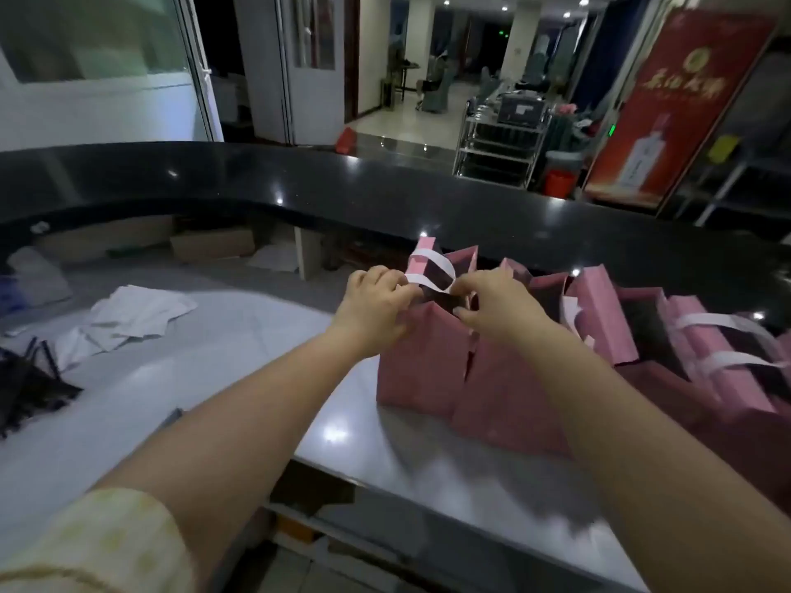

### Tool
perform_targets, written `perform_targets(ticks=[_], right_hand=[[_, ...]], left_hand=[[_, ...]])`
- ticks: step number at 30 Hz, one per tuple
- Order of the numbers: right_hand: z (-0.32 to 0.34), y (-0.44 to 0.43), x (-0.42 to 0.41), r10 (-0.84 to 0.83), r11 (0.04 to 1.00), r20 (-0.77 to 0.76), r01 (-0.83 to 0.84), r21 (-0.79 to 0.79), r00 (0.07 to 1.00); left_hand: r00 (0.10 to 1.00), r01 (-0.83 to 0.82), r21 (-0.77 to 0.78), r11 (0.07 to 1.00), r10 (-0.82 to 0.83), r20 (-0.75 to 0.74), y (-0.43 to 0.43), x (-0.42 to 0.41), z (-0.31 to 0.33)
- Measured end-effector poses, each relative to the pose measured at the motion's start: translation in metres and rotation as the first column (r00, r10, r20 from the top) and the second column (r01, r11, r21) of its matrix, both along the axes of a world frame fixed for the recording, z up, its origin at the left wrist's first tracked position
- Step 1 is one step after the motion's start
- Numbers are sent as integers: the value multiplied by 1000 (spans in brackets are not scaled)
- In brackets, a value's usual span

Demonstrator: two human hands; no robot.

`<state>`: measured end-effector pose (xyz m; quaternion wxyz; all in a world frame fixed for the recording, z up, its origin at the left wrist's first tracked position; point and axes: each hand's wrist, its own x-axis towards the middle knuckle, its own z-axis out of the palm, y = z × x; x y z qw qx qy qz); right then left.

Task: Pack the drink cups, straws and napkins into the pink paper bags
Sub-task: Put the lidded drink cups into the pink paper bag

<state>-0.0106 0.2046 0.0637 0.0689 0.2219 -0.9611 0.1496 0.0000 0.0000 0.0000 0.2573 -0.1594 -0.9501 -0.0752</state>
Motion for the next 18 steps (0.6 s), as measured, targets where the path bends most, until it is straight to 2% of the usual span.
perform_targets(ticks=[2, 6, 10, 13, 15, 18], right_hand=[[-7, 12, -2, -28, 1000, -4, 28, 3, 1000], [-23, 21, -12, 45, 998, -20, -44, 48, 999], [-26, 23, -29, 101, 994, -49, -98, 57, 994], [-20, 21, -46, 117, 993, -32, -117, -3, 993], [-16, 17, -55, 120, 992, 2, -120, 26, 993], [-11, 1, -63, 108, 989, 23, -110, 100, 994]], left_hand=[[1000, -13, -19, 1000, 13, -2, 18, -5, -7], [994, -113, -101, 988, 114, 4, 44, -18, -23], [986, -125, -39, 991, 119, -117, 42, -22, -22], [967, -140, -8, 990, 135, -217, 20, -19, -12], [954, -183, -9, 983, 175, -244, -5, -13, -7], [925, -332, -6, 943, 324, -196, -50, 5, -3]])
